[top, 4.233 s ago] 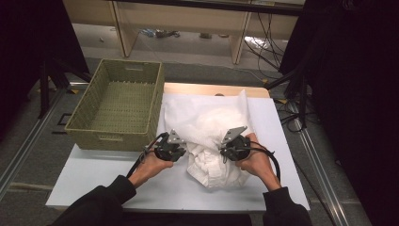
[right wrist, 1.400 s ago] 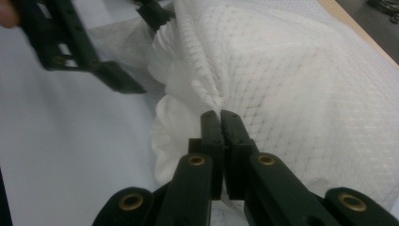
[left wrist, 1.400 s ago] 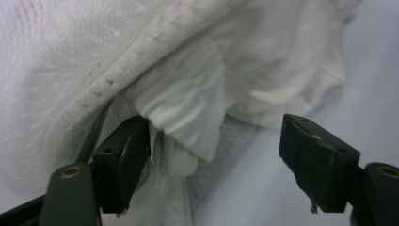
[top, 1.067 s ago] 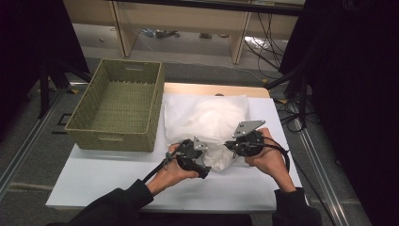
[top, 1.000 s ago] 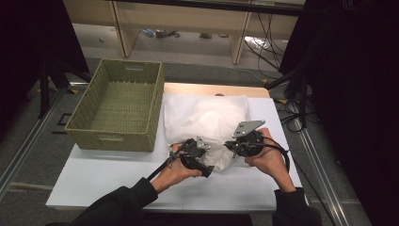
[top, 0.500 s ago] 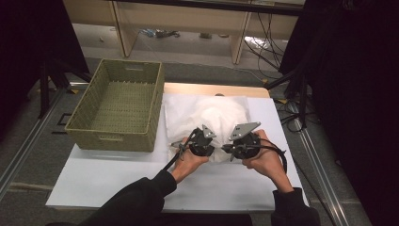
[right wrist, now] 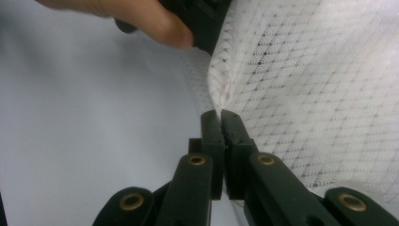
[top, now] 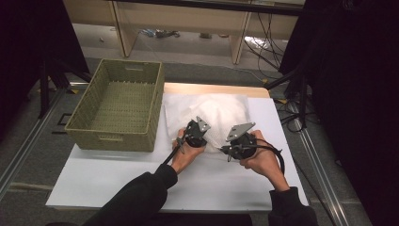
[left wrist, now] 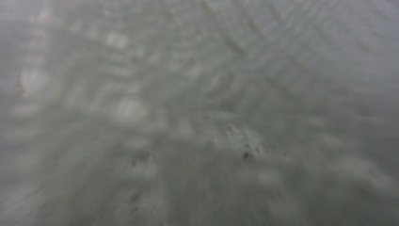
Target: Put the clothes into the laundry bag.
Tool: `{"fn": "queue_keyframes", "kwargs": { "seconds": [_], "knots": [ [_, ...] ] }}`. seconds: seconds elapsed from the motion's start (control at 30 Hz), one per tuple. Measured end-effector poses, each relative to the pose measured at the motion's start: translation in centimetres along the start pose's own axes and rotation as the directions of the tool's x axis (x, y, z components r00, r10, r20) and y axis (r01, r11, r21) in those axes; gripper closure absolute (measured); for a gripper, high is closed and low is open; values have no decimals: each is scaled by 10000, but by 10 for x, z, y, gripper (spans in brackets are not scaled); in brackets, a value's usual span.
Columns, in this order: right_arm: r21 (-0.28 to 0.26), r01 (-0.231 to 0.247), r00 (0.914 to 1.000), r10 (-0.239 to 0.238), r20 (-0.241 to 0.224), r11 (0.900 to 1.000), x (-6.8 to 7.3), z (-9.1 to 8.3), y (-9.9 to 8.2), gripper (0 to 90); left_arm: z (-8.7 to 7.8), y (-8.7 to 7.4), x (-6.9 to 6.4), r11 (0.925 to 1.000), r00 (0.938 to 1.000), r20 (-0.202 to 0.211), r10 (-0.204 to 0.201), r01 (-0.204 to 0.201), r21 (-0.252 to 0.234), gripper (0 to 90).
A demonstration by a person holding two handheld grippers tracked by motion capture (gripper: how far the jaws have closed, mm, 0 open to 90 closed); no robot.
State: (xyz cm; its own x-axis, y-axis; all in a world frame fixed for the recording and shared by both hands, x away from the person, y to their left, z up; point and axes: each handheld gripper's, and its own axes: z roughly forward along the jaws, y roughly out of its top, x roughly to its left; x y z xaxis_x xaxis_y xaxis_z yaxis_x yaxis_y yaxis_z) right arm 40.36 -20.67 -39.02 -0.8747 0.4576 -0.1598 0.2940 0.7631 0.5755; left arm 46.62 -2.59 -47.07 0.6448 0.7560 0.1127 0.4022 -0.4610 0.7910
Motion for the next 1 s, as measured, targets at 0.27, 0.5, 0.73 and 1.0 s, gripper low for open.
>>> {"fn": "queue_keyframes", "kwargs": {
  "seconds": [0.27, 0.5, 0.73, 1.0],
  "knots": [
    [-219, -520, 9985, 523, 170, 9984, -7, -7, -5, 900, -33, -12, -18, 9967, 9960, 882, 161, -229, 774, 307],
    [-156, -324, 9991, 328, 274, 9994, -8, -5, -5, 900, -16, -25, -36, 9964, 9983, 467, 357, -391, 747, 208],
    [-77, -279, 9996, 279, 40, 9996, -9, -4, -7, 900, -10, -11, -24, 9978, 9978, 280, 607, -614, 251, 754],
    [-21, -495, 9983, 494, -309, 9988, -5, -5, -6, 900, -5, 5, -1, 9982, 9969, -742, 254, -293, -519, 801]
  ]
}}
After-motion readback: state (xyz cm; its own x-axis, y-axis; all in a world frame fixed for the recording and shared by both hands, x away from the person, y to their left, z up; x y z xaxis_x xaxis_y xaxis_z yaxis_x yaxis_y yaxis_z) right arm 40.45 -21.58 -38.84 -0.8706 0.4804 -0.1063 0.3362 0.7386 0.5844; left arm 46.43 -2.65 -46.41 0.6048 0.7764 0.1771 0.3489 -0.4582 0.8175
